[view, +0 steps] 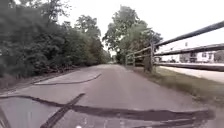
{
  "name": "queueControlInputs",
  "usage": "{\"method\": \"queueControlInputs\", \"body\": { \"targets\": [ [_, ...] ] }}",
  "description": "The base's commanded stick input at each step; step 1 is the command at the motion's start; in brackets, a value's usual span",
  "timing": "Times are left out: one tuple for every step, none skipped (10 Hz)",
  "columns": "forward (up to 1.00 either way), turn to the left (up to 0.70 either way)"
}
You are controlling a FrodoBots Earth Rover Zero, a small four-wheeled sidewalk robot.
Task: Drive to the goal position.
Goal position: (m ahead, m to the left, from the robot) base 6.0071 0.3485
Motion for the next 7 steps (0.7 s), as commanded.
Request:
{"method": "queueControlInputs", "body": {
  "targets": [
    [1.0, -0.05],
    [1.0, -0.05],
    [1.0, -0.06],
    [1.0, -0.07],
    [1.0, -0.07],
    [1.0, -0.08],
    [1.0, -0.08]
  ]
}}
